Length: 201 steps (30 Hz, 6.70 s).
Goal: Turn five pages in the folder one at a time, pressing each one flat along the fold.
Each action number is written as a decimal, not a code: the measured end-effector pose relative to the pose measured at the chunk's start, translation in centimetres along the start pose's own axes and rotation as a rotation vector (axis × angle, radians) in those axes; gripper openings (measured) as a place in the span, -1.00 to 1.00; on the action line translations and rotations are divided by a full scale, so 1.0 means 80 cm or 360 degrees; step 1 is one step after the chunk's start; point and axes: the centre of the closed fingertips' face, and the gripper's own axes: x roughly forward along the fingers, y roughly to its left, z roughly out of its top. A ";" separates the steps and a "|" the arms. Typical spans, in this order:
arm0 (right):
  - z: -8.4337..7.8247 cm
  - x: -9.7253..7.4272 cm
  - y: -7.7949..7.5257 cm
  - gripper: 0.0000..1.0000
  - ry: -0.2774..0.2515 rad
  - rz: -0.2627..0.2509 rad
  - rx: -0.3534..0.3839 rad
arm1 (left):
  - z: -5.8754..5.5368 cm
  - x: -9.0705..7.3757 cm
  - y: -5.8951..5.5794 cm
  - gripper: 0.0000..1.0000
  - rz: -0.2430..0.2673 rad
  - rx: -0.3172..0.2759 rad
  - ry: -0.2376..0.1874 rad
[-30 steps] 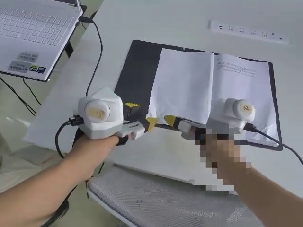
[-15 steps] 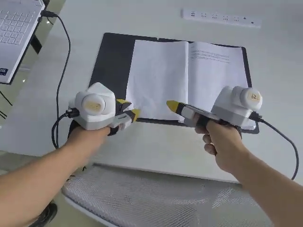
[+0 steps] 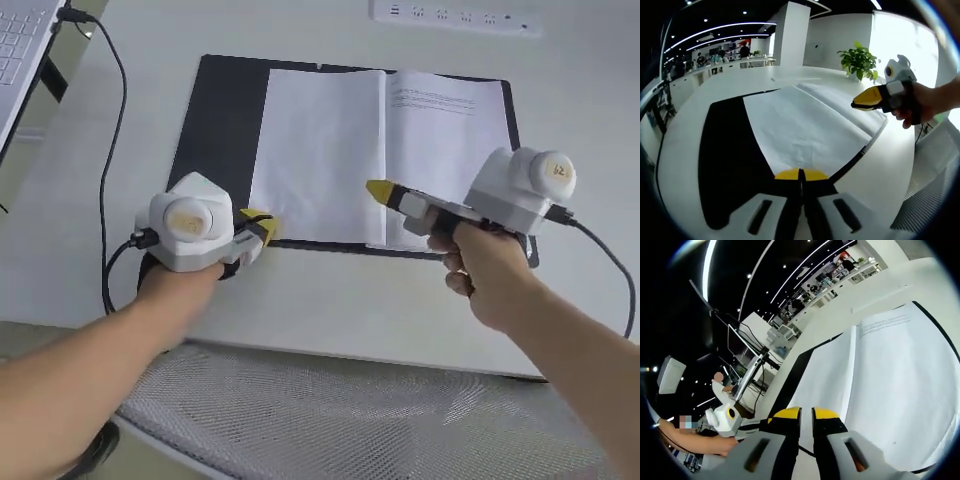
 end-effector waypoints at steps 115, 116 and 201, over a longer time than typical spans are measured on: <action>0.082 0.092 -0.082 -1.00 -0.0007 0.0074 0.0933 | -0.005 0.008 0.006 -1.00 0.0045 0.0017 -0.0023; 0.081 0.089 -0.082 -1.00 -0.0014 0.0076 0.0940 | -0.005 0.008 0.006 -1.00 0.0046 0.0017 -0.0024; -0.038 -0.126 -0.018 -0.16 -0.0068 0.0027 0.0486 | 0.038 -0.029 -0.033 -0.23 -0.0044 -0.0098 -0.0040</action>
